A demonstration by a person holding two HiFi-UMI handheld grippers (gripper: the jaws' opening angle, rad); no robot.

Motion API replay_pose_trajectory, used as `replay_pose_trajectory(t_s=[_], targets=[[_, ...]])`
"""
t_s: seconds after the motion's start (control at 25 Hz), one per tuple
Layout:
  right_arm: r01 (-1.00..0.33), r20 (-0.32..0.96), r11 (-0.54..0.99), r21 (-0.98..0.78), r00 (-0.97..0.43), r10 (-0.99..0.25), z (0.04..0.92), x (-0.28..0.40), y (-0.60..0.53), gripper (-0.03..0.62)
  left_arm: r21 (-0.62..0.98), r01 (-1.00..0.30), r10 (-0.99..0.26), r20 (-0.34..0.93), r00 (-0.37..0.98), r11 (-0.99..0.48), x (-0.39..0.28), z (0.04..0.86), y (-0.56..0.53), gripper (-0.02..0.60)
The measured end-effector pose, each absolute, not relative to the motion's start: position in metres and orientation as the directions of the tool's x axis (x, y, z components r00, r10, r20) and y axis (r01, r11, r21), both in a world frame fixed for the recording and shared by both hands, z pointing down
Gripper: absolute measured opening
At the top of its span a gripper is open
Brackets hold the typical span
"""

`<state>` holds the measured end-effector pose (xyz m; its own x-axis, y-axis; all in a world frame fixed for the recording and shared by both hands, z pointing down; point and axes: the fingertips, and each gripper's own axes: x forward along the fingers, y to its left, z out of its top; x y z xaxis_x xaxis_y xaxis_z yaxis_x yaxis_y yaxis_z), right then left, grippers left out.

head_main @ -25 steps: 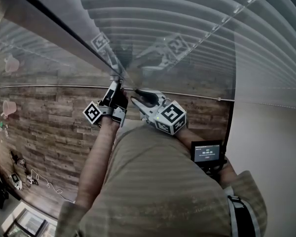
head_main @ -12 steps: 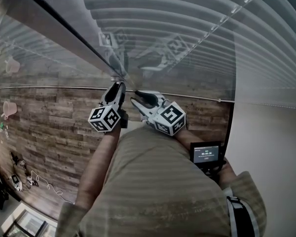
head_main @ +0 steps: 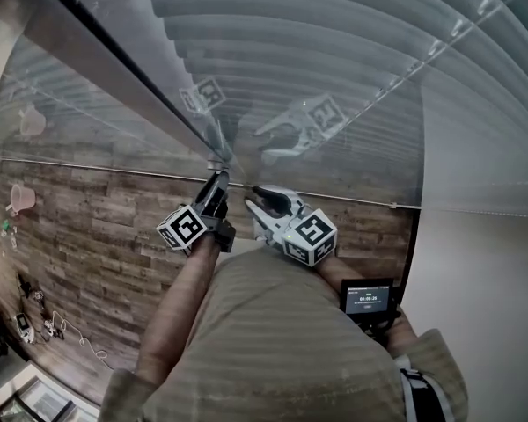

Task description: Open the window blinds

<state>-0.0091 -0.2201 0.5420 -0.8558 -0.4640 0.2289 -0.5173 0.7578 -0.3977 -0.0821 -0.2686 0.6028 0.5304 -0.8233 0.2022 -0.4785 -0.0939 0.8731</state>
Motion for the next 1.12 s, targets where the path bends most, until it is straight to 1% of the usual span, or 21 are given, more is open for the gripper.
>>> replay_pose_trajectory(t_s=[0.16, 0.32, 0.56, 0.72, 0.92, 1.12], targets=[[-0.517, 0.222, 0.759, -0.396, -0.856, -0.467, 0.543, -0.01, -0.22, 0.115, 0.942, -0.33, -0.827, 0.142, 0.544, -0.056, -0.084, 0.607, -0.266, 0.132], [-0.518, 0.212, 0.761, -0.39, -0.855, -0.473, 0.539, -0.01, -0.226, 0.114, 0.966, -0.251, -0.822, 0.095, 0.562, -0.06, -0.084, 0.604, -0.269, 0.132], [-0.516, 0.209, 0.762, -0.392, -0.856, -0.473, 0.536, -0.011, -0.229, 0.115, 1.0, -0.012, -0.827, -0.013, 0.562, -0.024, -0.083, 0.603, -0.27, 0.132], [-0.514, 0.208, 0.764, -0.391, -0.857, -0.471, 0.536, -0.012, -0.232, 0.115, 0.999, 0.047, -0.831, -0.029, 0.556, -0.003, -0.084, 0.606, -0.269, 0.132], [-0.51, 0.205, 0.767, -0.389, -0.86, -0.468, 0.533, -0.014, -0.234, 0.115, 0.98, 0.195, -0.846, -0.076, 0.528, 0.034, -0.086, 0.605, -0.271, 0.132], [-0.512, 0.21, 0.765, -0.391, -0.859, -0.468, 0.532, -0.012, -0.233, 0.114, 0.953, 0.298, -0.849, -0.105, 0.518, 0.064, -0.084, 0.607, -0.269, 0.132]])
